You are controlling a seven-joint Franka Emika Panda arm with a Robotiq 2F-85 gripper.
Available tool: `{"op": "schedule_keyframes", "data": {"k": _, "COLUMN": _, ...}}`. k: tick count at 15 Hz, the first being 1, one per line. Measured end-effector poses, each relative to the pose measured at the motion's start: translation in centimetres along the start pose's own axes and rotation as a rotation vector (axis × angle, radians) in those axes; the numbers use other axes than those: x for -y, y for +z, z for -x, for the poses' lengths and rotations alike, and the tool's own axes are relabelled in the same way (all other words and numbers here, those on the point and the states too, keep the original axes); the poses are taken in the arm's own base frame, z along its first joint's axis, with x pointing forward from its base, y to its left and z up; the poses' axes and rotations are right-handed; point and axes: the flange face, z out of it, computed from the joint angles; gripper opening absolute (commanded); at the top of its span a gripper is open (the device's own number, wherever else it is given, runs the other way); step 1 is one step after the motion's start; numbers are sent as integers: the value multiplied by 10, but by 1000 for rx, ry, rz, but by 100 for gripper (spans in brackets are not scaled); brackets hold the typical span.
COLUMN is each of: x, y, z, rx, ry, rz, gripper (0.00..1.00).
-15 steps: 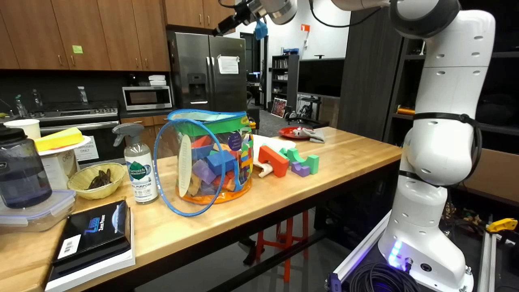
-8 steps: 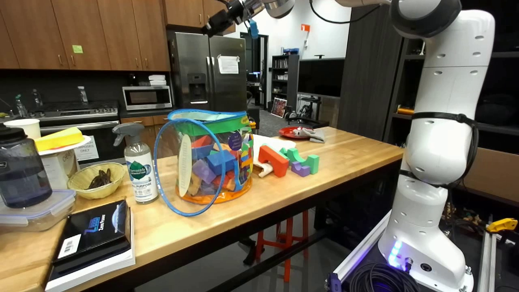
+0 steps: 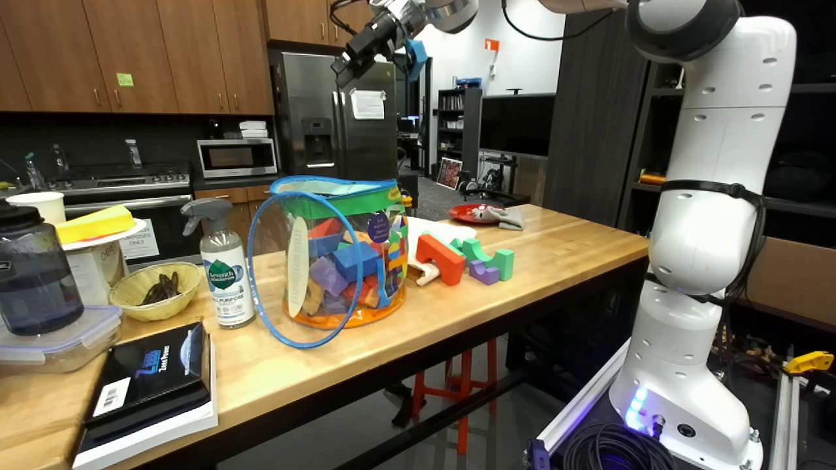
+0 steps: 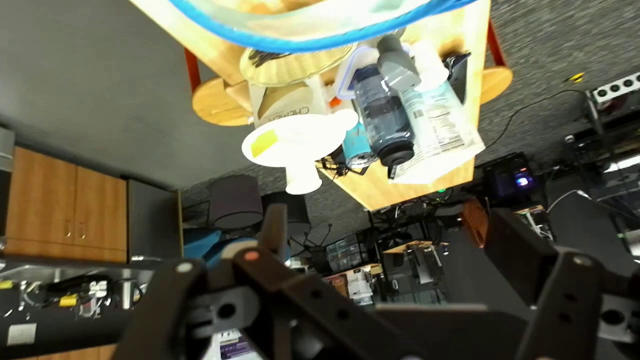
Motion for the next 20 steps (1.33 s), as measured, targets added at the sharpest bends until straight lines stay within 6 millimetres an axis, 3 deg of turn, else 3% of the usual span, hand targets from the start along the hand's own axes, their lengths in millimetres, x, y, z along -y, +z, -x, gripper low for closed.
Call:
{"op": "schedule_keyframes", "data": {"k": 6, "x": -13, "y": 10, "z": 28, "rx": 83, "ry": 31, "rz": -26, "gripper": 100}}
{"op": "schedule_keyframes", "data": {"k": 13, "x": -16, "y": 13, "z": 32, "rx": 104, "ry": 25, "rz": -20, "gripper": 100}}
{"op": "schedule_keyframes", "data": {"k": 20, "x": -25, "y": 24, "z": 43, "rx": 332, "ry": -71, "rz": 4, "gripper": 100}}
